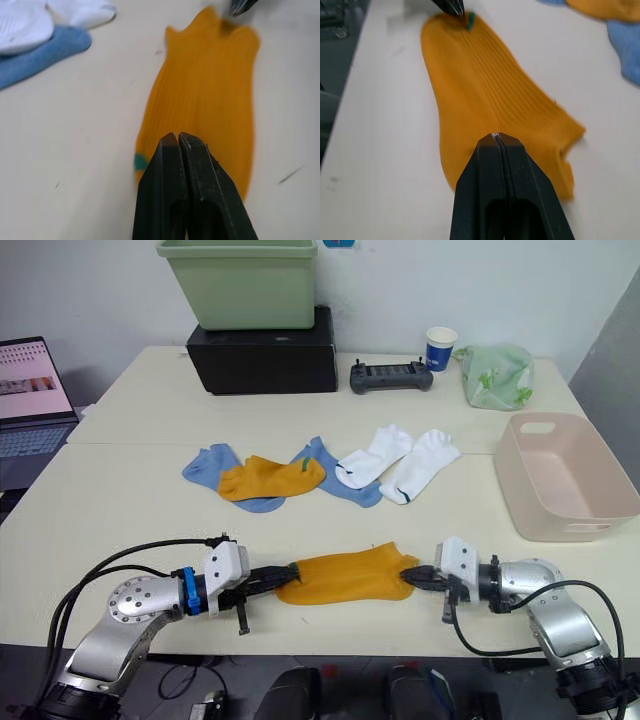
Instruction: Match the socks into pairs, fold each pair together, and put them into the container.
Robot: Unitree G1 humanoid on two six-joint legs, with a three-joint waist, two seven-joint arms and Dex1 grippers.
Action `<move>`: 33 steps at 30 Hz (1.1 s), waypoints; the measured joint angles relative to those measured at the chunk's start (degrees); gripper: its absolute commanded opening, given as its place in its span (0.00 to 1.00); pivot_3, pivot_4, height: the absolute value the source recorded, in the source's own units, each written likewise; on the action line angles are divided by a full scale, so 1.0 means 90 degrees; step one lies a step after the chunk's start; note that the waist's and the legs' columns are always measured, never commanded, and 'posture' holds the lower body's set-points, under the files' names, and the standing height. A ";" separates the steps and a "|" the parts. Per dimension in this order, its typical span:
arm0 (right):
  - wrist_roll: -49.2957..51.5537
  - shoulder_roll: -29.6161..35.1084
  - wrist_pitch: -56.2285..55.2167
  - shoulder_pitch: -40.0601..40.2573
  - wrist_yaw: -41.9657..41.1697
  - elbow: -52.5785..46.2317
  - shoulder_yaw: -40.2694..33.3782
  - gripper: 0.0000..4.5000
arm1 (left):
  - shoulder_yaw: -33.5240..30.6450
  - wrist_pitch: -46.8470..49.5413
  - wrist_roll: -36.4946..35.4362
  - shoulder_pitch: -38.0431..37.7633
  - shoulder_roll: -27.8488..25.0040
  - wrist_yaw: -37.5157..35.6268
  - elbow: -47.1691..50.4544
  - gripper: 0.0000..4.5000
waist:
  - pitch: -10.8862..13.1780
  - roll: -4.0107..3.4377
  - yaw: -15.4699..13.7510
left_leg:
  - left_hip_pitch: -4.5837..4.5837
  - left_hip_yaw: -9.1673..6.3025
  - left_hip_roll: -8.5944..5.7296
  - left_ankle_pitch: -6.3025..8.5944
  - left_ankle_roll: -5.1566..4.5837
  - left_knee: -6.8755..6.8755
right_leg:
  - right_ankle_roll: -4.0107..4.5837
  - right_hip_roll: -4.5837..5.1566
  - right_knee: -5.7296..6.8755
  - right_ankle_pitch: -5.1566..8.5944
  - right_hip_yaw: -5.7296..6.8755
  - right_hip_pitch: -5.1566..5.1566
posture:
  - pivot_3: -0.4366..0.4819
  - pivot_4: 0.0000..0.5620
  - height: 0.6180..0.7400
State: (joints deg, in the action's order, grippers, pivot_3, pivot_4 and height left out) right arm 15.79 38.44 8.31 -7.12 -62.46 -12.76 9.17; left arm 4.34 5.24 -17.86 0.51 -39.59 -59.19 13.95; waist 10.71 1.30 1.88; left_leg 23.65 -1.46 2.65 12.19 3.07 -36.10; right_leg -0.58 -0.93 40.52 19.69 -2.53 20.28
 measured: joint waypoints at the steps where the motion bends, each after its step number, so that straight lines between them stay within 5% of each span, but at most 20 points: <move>1: -0.0077 -0.0084 0.0015 -0.0030 0.0063 -0.0093 0.0134 0.00 | 0.0009 0.0067 -0.0010 -0.0014 -0.0022 -0.0036 0.0121 0.01 | 0.0000 0.0000 -0.0002 | 0.0000 0.0000 -0.0001 0.0000 0.0000 0.0000 | -0.0001 0.0000 0.0000 0.0000 0.0001 0.0000 | 0.48 0.27 1.00; 10: -0.0845 0.0058 -0.0018 0.0190 0.0320 -0.0032 0.0613 0.00 | 0.0355 0.0022 0.0599 -0.0326 -0.0192 -0.0022 -0.0089 0.01 | 0.0000 0.0000 -0.0018 | 0.0002 -0.0001 -0.0004 0.0000 0.0000 0.0000 | -0.0024 0.0002 -0.0011 0.0014 0.0001 -0.0002 | 0.48 0.27 1.00; 18: -0.0396 0.0586 0.0136 0.0396 0.0127 -0.0039 -0.0032 0.00 | 0.0107 -0.0434 0.0557 -0.0481 -0.0395 -0.0069 -0.0292 0.01 | -0.0001 -0.0001 -0.0003 | -0.0003 0.0002 0.0000 0.0000 -0.0001 0.0002 | -0.0024 0.0002 -0.0013 0.0013 -0.0002 -0.0006 | 0.48 0.27 1.00; 22: 0.0142 0.0490 0.0298 0.0194 0.0346 -0.0042 -0.0756 0.21 | -0.0511 -0.0374 0.0094 -0.0567 -0.0292 0.0090 -0.0291 0.21 | 0.0000 0.0000 -0.0002 | 0.0000 0.0001 0.0001 0.0000 -0.0001 0.0002 | -0.0024 0.0002 -0.0012 0.0013 -0.0001 -0.0004 | 0.48 0.27 1.00; 28: 0.0070 0.0342 0.0719 0.0080 0.1444 -0.0036 -0.1498 0.69 | -0.2041 0.0281 -0.0501 -0.0661 0.0218 0.1386 -0.0314 0.64 | -0.0001 0.0000 -0.0014 | 0.0007 -0.0002 -0.0001 0.0001 -0.0001 0.0005 | -0.0001 0.0004 -0.0026 0.0000 0.0000 -0.0004 | 0.48 0.27 1.00; 32: -0.0070 0.0089 0.0817 0.0185 0.1886 0.0070 -0.1516 1.00 | -0.2161 0.0458 -0.0470 -0.0949 0.0704 0.1970 -0.0316 0.94 | -0.0001 0.0000 -0.0013 | 0.0010 0.0001 -0.0003 0.0000 0.0000 0.0004 | 0.0000 0.0006 -0.0029 -0.0003 0.0000 -0.0004 | 0.48 0.27 1.00; 33: -0.0111 0.0060 0.0805 0.0186 0.1957 0.0117 -0.1517 1.00 | -0.2161 0.0462 -0.0434 -0.1003 0.0762 0.2058 -0.0316 1.00 | -0.0001 0.0000 -0.0013 | 0.0009 0.0001 -0.0003 0.0000 0.0001 0.0003 | -0.0001 0.0006 -0.0028 -0.0003 0.0000 -0.0005 | 0.48 0.27 1.00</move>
State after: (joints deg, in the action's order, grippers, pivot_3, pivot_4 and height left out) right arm 14.78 38.98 15.55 -5.44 -44.85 -11.71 -4.49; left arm -15.11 9.39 -21.77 -8.51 -32.73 -40.67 11.10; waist 10.70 1.29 1.77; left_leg 23.73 -1.45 2.62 12.19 3.07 -36.08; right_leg -0.59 -0.88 40.27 19.66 -2.53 20.24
